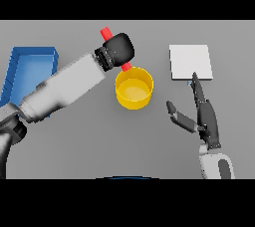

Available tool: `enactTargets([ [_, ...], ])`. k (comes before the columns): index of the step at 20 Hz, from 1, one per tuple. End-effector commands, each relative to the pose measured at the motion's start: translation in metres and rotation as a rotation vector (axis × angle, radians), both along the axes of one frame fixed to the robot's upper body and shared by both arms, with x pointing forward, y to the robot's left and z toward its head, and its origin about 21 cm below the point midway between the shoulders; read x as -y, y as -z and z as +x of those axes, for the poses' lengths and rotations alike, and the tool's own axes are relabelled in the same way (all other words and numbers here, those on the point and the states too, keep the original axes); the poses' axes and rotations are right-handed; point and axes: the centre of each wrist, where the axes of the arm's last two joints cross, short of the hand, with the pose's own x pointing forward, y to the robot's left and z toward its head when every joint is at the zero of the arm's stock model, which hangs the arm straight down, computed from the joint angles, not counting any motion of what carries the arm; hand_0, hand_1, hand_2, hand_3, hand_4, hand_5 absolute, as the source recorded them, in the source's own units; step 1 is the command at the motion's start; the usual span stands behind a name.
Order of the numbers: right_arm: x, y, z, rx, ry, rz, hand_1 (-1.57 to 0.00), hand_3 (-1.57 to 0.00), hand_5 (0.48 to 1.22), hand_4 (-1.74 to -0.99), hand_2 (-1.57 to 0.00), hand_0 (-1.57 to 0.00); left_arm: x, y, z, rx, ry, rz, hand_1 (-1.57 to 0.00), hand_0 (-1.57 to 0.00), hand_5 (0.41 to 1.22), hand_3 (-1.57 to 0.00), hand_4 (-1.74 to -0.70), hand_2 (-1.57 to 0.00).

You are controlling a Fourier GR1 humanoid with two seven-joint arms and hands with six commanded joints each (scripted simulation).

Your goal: Pick up the red beaker and tilt it to pour out 1 green nut into yellow bowl. Pick up the yellow bowl and place it on the metallic measuring scale.

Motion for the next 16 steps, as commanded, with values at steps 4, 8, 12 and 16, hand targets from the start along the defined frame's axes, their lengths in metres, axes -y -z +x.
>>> enactTargets([
  [4, -0.001, 0.001, -0.001, 0.009, -0.009, 0.016, 0.0, 0.0, 0.567, -1.135, 0.0, 0.0, 0.007, -0.001, -0.002, 0.048, 0.072, 0.119, -1.57, -1.57, 1.221, -1.56, -1.74, -1.57],
  [8, 0.003, 0.0, 0.0, 0.016, -0.005, -0.007, 0.0, 0.0, 0.578, -1.136, 0.0, 0.0, 0.013, 0.003, -0.005, 0.097, 0.146, 0.233, -1.57, -1.57, 1.221, -1.57, -1.73, -1.57],
  [12, 0.003, 0.001, 0.0, 0.013, 0.003, 0.005, 0.0, 0.0, 0.577, -1.13, 0.0, 0.0, 0.028, -0.004, -0.007, 0.187, 0.198, 0.315, -1.57, -1.57, 1.221, -1.57, -1.73, -1.57],
  [16, 0.002, -0.001, -0.003, 0.021, 0.007, 0.011, 0.0, 0.0, 0.568, -1.137, 0.0, 0.0, 0.045, -0.046, 0.002, 0.278, 0.25, 0.396, -1.57, -1.57, 1.221, -1.57, -1.73, -1.57],
])
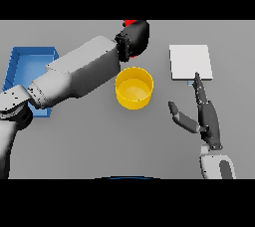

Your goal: Pick up the red beaker and tilt it to pour out 1 green nut into yellow bowl. Pick up the yellow bowl and place it on the metallic measuring scale.

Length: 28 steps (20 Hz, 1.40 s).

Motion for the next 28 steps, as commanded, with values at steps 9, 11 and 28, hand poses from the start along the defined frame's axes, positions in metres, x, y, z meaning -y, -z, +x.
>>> enactTargets([
  [9, -0.005, 0.001, 0.004, -0.001, -0.049, 0.003, 0.0, 0.0, 0.563, -1.104, 0.0, 0.0, -0.056, -0.156, 0.047, 0.155, -0.304, -0.454, -1.57, -1.57, 1.221, -1.57, -1.73, -1.57],
  [11, -0.004, 0.0, 0.005, 0.015, -0.063, -0.008, 0.0, 0.0, 0.576, -1.104, 0.0, 0.0, -0.106, -0.182, 0.057, 0.077, -0.487, -0.735, -1.57, -1.57, 1.221, -1.51, -1.73, -1.57],
  [28, -0.003, 0.003, 0.01, -0.004, -0.1, -0.034, 0.0, 0.0, 0.664, -1.127, 0.0, 0.0, -0.34, -0.01, 0.045, -0.02, -1.295, -2.025, -1.57, -1.57, 1.221, -1.57, -1.74, -1.57],
])
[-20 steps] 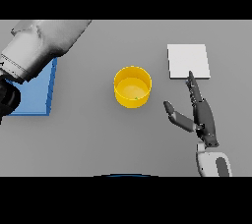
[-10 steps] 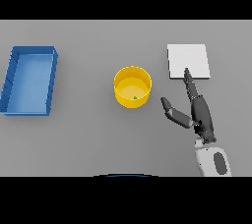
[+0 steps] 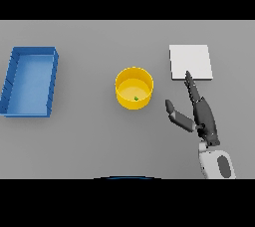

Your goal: Pick up the red beaker and tilt it to pour out 1 green nut into yellow bowl. Pick up the yellow bowl and place it on the metallic measuring scale.

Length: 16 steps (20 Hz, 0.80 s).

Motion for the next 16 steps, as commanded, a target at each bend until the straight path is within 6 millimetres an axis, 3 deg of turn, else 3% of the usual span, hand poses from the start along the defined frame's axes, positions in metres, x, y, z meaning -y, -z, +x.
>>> enactTargets([
  [1, 0.001, 0.001, 0.0, 0.001, 0.004, 0.01, 0.0, 0.0, 0.669, -1.131, 0.0, 0.0, -0.004, 0.013, -0.006, 0.006, -0.013, -0.016, -1.57, -1.57, 1.221, -1.57, -1.74, -1.57],
  [5, 0.003, -0.001, 0.002, 0.017, 0.005, -0.01, 0.0, 0.0, 0.676, -1.166, 0.0, 0.0, -0.007, 0.07, -0.036, -0.004, -0.052, -0.101, -1.57, -1.57, 1.221, -1.57, -1.74, -1.57],
  [7, 0.005, 0.001, 0.002, 0.008, 0.005, -0.019, 0.0, 0.0, 0.676, -1.174, 0.0, 0.0, -0.004, 0.078, -0.048, 0.002, -0.052, -0.125, -1.57, -1.57, 1.151, -1.57, -1.74, -1.57],
  [11, 0.002, 0.001, 0.003, 0.011, 0.0, -0.007, 0.0, 0.0, 0.671, -1.157, 0.0, 0.0, 0.003, 0.089, -0.07, -0.031, -0.091, -0.163, -1.57, -1.57, 0.925, -1.57, -1.74, -1.57],
  [13, 0.003, 0.001, 0.0, 0.016, -0.008, 0.006, 0.0, 0.0, 0.67, -1.155, 0.0, 0.0, 0.004, 0.084, -0.08, -0.05, -0.091, -0.174, -1.57, -1.57, 0.818, -1.53, -1.52, -1.53],
  [14, 0.003, 0.0, 0.002, 0.013, -0.005, 0.007, 0.0, 0.0, 0.67, -1.153, 0.0, 0.0, 0.006, 0.077, -0.083, -0.055, -0.022, -0.166, -1.34, -1.47, 0.774, -1.32, -1.37, -1.28],
  [16, 0.003, 0.0, 0.0, 0.013, 0.001, -0.002, 0.0, 0.0, 0.67, -1.149, 0.0, 0.0, 0.003, 0.073, -0.091, -0.094, 0.049, -0.22, -0.86, -0.94, 0.705, -0.84, -1.13, -0.82],
])
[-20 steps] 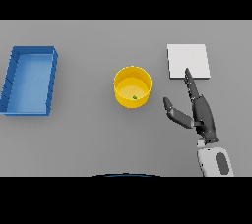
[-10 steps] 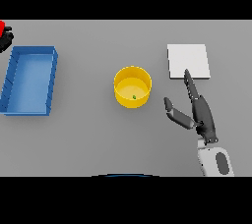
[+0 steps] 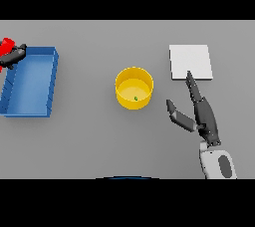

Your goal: Pick up the red beaker and tilt it to pour out 1 green nut into yellow bowl. Pick up the yellow bowl and place it on the metallic measuring scale.

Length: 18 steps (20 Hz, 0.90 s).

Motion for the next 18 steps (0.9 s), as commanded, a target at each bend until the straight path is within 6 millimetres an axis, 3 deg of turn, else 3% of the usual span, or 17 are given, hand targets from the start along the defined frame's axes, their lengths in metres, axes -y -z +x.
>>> enactTargets([
  [1, 0.0, -0.002, 0.0, 0.006, 0.001, 0.004, 0.0, 0.0, 0.671, -1.15, 0.0, 0.0, 0.0, 0.0, -0.002, -0.015, 0.022, -0.035, -0.69, -0.75, 0.683, -0.67, -1.05, -0.65],
  [4, 0.001, 0.003, -0.002, -0.001, -0.001, 0.001, 0.0, 0.0, 0.669, -1.155, 0.0, 0.0, -0.003, -0.006, -0.001, -0.097, 0.054, 0.04, -0.35, -0.38, 0.644, -0.34, -0.88, -0.33],
  [7, 0.003, 0.002, -0.003, 0.006, 0.012, -0.028, 0.0, 0.0, 0.665, -1.157, 0.0, 0.0, -0.002, 0.0, 0.0, -0.138, 0.044, 0.114, -0.18, -0.2, 0.627, -0.18, -0.81, -0.17],
  [10, 0.002, 0.0, 0.003, -0.008, 0.015, -0.041, 0.0, 0.0, 0.657, -1.154, 0.0, 0.0, -0.001, 0.0, -0.001, -0.094, 0.057, 0.129, -0.09, -0.1, 0.631, -0.09, -0.78, -0.09],
  [14, -0.004, -0.009, 0.008, 0.0, -0.031, -0.153, 0.0, 0.0, 0.649, -1.087, 0.0, 0.0, 0.01, 0.001, -0.001, -0.002, 0.082, 0.075, -0.04, -0.04, 0.644, -0.04, -0.78, -0.03],
  [18, -0.003, -0.028, 0.029, 0.024, -0.167, -0.449, 0.0, 0.0, 0.649, -1.122, 0.0, 0.0, 0.014, 0.006, -0.004, 0.01, 0.091, 0.033, -0.01, -0.02, 0.666, -0.01, -0.8, -0.01],
])
